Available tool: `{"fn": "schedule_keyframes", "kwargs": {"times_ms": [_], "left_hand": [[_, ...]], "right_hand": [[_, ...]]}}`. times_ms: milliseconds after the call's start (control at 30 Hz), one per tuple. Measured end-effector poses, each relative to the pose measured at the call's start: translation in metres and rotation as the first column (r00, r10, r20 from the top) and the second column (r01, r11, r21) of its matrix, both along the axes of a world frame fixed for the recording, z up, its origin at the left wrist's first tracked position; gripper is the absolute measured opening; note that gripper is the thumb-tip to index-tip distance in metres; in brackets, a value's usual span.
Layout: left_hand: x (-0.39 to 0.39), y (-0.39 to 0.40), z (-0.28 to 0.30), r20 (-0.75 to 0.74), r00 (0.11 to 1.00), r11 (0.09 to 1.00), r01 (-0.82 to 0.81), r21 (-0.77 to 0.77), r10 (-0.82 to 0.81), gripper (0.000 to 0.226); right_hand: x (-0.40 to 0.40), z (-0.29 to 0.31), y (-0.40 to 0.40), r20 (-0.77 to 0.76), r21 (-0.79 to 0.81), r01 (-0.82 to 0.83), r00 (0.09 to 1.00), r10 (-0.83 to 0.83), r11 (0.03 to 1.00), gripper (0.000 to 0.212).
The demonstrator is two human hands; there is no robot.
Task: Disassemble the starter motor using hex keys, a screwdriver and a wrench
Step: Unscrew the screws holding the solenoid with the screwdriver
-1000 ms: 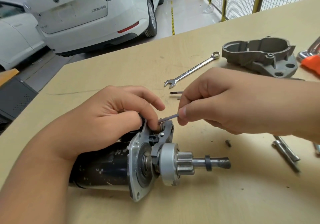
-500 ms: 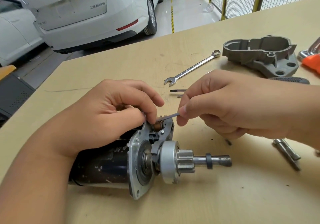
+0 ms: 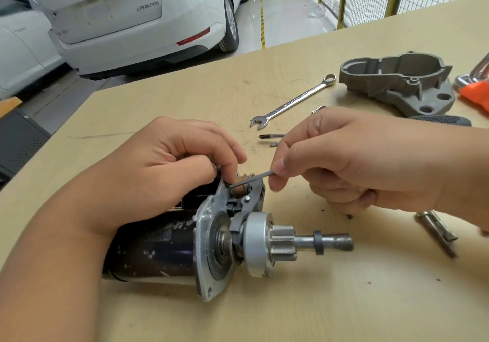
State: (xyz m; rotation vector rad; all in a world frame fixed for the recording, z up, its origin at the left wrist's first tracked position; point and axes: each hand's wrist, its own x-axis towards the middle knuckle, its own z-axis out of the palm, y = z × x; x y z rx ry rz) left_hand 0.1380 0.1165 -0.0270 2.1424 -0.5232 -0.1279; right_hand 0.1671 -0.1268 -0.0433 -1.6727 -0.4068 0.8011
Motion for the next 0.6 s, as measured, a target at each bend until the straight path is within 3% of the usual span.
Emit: {"fn": "schedule_keyframes", "kwargs": {"times_ms": [333,600], "left_hand": [[0.0020,0.0022,-0.0017,-0.013,1.000,1.000,0.002,0.007,-0.002,0.029],[0.0043,0.0019,-0.0022,-0.025,1.000,1.000,-0.003,0.010,0.003,0.027]], "right_hand": [[-0.0008,-0.0031,0.0002,-0.017,0.021,0.013,1.000,-0.013,1.000,0.015],[-0.0026,-0.0032,0.0001,-0.198,0.080,0.036,0.980,-0.019,0.996,0.016]]}}
